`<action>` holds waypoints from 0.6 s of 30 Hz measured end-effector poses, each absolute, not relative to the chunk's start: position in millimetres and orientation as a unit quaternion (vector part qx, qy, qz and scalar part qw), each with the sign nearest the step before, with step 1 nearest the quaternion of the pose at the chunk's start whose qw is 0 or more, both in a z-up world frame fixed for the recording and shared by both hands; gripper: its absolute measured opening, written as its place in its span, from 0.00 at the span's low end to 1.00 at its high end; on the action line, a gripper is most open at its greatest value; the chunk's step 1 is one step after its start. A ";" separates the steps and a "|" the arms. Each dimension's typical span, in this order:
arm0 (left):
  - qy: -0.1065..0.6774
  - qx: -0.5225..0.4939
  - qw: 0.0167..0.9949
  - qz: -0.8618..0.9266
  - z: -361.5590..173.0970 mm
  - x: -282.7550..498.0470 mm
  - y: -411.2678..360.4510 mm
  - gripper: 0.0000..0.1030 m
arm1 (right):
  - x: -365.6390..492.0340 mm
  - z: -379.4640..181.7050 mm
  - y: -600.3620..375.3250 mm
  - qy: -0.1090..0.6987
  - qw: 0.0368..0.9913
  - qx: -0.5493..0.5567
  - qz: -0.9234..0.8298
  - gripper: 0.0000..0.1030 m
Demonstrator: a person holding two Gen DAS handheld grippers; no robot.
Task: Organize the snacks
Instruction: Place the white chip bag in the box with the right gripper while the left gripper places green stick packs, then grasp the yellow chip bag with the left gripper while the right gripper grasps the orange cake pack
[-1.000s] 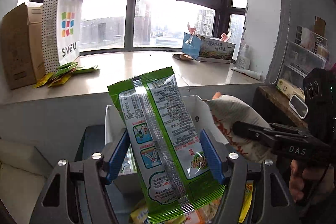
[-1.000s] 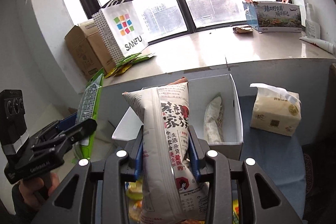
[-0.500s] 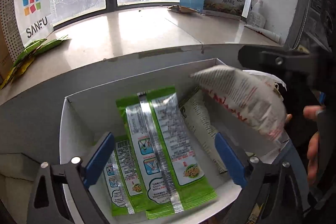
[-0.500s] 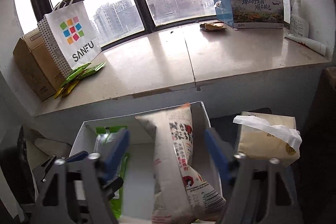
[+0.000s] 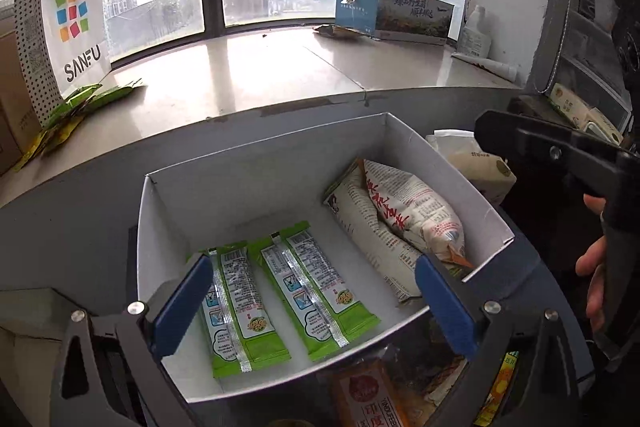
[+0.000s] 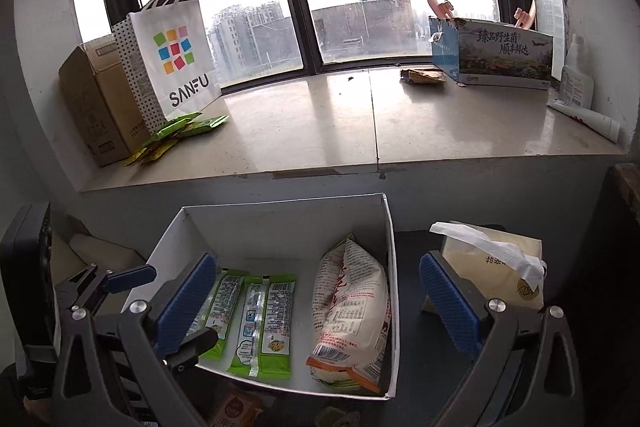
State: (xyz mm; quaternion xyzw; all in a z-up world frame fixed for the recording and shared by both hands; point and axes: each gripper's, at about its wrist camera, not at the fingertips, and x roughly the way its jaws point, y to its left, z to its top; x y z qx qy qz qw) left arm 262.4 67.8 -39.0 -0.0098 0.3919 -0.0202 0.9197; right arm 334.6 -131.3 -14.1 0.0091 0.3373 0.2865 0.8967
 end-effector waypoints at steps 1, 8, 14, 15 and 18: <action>0.386 -0.008 0.922 -0.019 -34.8 252.7 66.4 1.00 | 326.2 -12.5 -134.6 0.333 0.896 0.008 0.294 1.00; 0.351 -0.023 0.936 -0.030 -14.8 173.5 55.8 1.00 | 258.3 -6.5 -164.0 0.310 0.891 -0.013 0.332 1.00; 0.344 -0.039 0.937 -0.050 -24.8 99.4 45.2 1.00 | 195.3 -9.2 -191.2 0.299 0.886 -0.036 0.354 1.00; 0.346 -0.041 0.936 -0.051 -28.5 88.7 43.6 1.00 | 185.8 -11.4 -195.8 0.299 0.885 -0.039 0.355 1.00; 0.359 -0.043 0.931 -0.050 -42.2 64.2 37.2 1.00 | 161.9 -23.4 -210.3 0.305 0.882 -0.040 0.356 1.00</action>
